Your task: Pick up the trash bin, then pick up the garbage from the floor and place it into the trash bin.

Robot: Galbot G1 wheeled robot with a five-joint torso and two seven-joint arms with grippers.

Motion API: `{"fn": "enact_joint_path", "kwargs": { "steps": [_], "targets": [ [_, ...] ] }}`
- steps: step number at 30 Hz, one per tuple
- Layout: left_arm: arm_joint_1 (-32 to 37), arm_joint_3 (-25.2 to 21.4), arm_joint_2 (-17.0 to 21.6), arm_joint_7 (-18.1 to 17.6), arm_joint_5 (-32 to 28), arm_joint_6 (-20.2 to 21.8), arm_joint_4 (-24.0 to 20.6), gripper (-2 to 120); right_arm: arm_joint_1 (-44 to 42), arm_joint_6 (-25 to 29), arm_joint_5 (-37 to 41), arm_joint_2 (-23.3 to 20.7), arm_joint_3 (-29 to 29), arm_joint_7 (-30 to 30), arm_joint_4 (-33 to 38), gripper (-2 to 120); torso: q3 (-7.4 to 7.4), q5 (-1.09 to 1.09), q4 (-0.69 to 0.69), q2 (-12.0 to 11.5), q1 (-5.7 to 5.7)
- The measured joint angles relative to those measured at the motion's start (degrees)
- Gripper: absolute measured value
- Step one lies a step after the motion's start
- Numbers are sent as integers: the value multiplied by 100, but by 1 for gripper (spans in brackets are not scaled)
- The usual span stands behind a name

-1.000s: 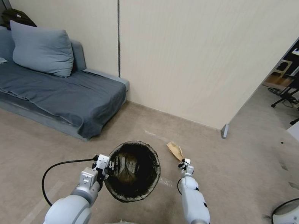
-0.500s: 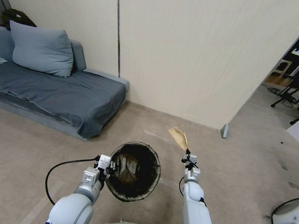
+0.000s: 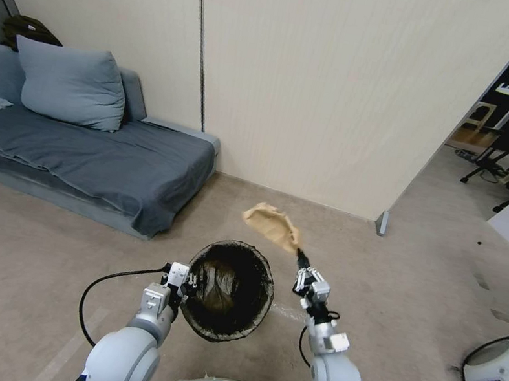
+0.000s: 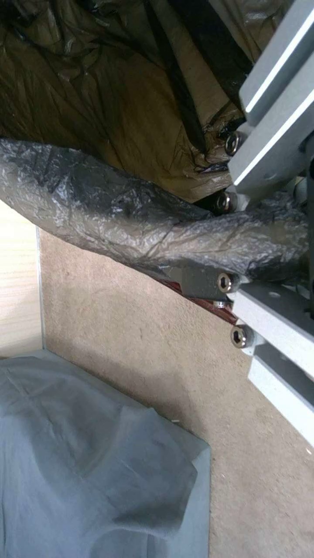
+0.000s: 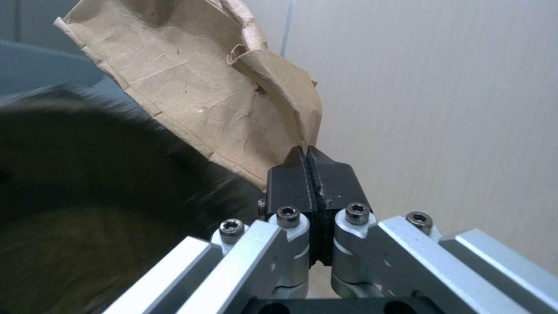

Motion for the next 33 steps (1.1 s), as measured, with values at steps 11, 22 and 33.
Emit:
{"fn": "enact_joint_path", "kwargs": {
  "steps": [11, 22, 33],
  "targets": [
    [-38, 33, -32, 9, -5, -6, 17, 0, -176, 211, -478, 70, -334, 26, -421, 0, 0, 1, 0, 0, 0],
    [-23, 32, -25, 9, -1, -8, 7, 0, -138, 431, -616, 249, -357, 37, -883, 0, 0, 1, 0, 0, 0],
    [-5, 18, -33, 6, 13, -11, -8, 0, -130, 476, -804, 279, -341, 204, -1038, 3, 1, 1, -1, 0, 0]
  ]
}}
